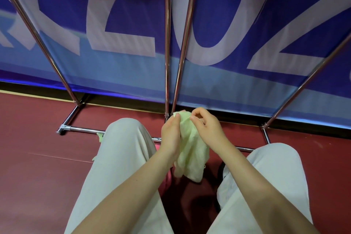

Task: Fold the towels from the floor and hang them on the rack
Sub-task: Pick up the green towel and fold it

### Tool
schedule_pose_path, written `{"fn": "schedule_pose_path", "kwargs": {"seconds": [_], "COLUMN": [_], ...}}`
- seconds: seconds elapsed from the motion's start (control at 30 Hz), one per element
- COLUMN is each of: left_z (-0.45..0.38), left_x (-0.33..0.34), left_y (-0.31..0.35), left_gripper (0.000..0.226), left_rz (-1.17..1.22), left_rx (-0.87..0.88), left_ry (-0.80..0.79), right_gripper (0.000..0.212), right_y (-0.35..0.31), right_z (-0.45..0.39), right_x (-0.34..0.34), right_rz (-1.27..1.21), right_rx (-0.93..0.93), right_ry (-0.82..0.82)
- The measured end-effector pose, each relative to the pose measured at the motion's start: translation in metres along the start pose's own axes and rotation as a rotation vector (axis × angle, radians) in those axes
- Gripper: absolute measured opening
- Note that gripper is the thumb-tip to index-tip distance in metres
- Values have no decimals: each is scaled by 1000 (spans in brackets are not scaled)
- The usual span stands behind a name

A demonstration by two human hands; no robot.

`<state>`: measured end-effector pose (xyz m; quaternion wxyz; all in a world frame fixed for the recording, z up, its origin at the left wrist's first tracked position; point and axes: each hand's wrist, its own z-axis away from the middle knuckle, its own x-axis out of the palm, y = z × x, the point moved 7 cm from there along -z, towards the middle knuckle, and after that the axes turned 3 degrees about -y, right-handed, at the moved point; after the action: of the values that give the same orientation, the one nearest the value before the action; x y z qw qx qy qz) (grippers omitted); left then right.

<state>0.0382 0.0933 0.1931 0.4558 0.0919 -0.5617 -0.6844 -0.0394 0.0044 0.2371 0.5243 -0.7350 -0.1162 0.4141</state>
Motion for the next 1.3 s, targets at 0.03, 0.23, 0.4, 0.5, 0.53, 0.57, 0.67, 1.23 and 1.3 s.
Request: {"fn": "schedule_pose_path", "kwargs": {"seconds": [0.03, 0.23, 0.4, 0.5, 0.53, 0.57, 0.67, 1.23, 1.3], "left_z": [0, 0, 2, 3, 2, 3, 7, -10, -11], "left_x": [1, 10, 20, 20, 20, 21, 21, -31, -40], "left_y": [0, -2, -7, -7, -8, -7, -3, 46, 51], "left_gripper": [30, 30, 29, 33, 34, 33, 29, 26, 27], "left_rz": [8, 170, 152, 133, 121, 112, 74, -207, -209], "left_rx": [1, -64, -76, -58, -47, -37, 29, 311, 319], "left_ry": [-6, -132, -209, -214, -212, -208, -200, 177, 195], "right_gripper": [5, 8, 8, 6, 6, 8, 10, 6, 5], "right_y": [-1, 4, 15, 18, 20, 21, 25, 20, 26], "right_z": [1, 3, 2, 2, 2, 1, -2, 8, 14], "right_x": [0, -2, 5, 8, 9, 10, 12, 23, 30], "right_rz": [-68, -389, -510, -546, -548, -544, -559, -268, -223], "right_rx": [10, 153, 247, 282, 302, 318, 329, 133, 129], "right_ry": [5, 123, 225, 263, 273, 281, 290, -47, -94]}}
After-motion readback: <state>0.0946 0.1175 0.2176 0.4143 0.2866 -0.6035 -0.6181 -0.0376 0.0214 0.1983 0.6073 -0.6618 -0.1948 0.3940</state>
